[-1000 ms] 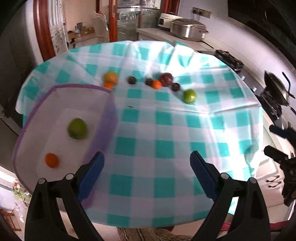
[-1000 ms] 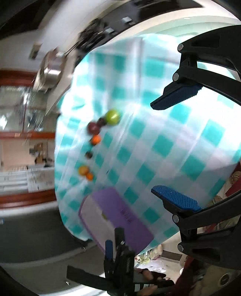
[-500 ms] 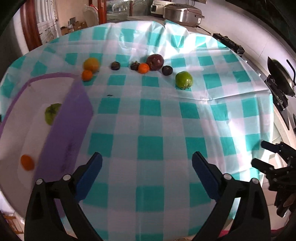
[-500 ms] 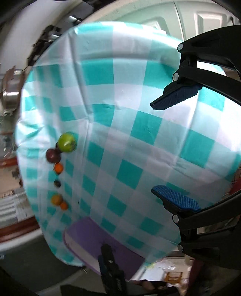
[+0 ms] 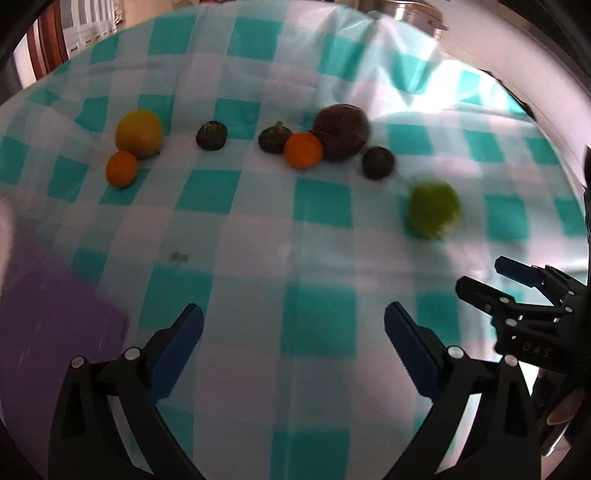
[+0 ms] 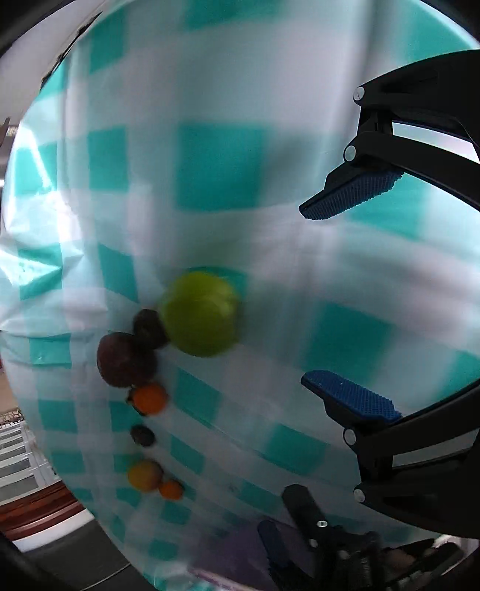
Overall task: Organize fruits
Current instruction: 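Grasp a tangerine with the left tool while the right tool grasps the large green fruit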
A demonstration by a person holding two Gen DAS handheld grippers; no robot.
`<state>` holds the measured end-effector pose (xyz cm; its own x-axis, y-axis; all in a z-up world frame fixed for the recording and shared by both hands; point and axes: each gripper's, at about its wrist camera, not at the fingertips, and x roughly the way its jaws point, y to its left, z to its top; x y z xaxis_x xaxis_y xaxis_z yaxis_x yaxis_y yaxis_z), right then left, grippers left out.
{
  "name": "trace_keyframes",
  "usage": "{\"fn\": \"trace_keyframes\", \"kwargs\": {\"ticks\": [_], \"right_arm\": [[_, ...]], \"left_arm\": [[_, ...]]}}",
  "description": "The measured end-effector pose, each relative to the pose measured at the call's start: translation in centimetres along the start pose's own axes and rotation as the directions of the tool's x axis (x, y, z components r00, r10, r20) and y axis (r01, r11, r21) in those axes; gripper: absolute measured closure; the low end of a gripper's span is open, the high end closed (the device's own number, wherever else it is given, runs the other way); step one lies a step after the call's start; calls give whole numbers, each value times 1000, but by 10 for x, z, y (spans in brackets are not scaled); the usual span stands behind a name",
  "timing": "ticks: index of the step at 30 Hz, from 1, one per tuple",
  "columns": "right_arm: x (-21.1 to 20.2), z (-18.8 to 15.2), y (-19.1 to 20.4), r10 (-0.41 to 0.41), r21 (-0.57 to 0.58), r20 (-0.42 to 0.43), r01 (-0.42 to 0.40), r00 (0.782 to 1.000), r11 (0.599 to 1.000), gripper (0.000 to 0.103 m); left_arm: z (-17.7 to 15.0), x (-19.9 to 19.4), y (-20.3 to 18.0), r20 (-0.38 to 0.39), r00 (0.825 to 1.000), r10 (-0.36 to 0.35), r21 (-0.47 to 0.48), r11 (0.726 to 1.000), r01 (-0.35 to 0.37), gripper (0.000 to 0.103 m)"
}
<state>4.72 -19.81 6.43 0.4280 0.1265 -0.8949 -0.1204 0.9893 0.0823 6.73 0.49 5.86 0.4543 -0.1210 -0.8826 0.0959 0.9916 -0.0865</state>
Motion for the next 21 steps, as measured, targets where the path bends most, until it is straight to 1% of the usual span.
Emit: {"fn": "trace_keyframes", "kwargs": {"ticks": [4,5,6,7,8,9,10,13,14,15,17,18,19,20,21], "right_arm": [[35,35,7,-20,-26,5,20,1000,999,22],[41,42,9,-14,-34,7,15,1000,999,22],[46,48,11,-7,-44,8,8,1000,999,24],[51,52,16,-9,-68,7,9,1000,998,32],[55,54,20,-18,-95,4,18,1000,995,36],[57,54,24,-50,-127,13,51,999,991,43],[56,52,23,-51,-135,29,54,998,989,43],[50,42,15,-14,-110,37,18,999,994,43],[49,39,14,-13,-108,34,17,999,994,43],[48,36,14,-11,-106,29,14,1000,994,43],[44,28,13,-11,-101,26,14,1000,995,43],[44,26,13,-13,-101,26,15,1000,995,43],[43,25,14,-14,-100,26,16,1000,995,43],[43,25,14,-15,-97,26,17,1000,995,43],[43,24,15,-17,-93,25,19,1000,995,43]], "left_arm": [[35,33,7,13,1000,21,-27,999,-20,4],[43,39,8,17,999,27,-34,999,-26,4],[51,46,10,20,999,31,-40,999,-30,4],[60,55,12,21,999,34,-47,998,-33,4],[68,61,14,23,999,38,-50,998,-37,4],[74,67,15,26,999,43,-51,998,-41,4],[83,75,15,30,998,47,-51,998,-45,4],[100,97,12,25,999,43,-26,999,-42,6],[105,104,10,28,999,44,-9,999,-44,7],[109,108,5,49,997,57,21,998,-58,9],[115,114,-4,67,995,72,76,994,-77,14],[116,116,-7,80,995,65,100,992,-72,24],[117,115,-10,98,994,52,120,991,-64,41],[117,113,-12,111,993,41,138,989,-57,54],[116,111,-13,119,993,13,153,988,-31,65]]}}
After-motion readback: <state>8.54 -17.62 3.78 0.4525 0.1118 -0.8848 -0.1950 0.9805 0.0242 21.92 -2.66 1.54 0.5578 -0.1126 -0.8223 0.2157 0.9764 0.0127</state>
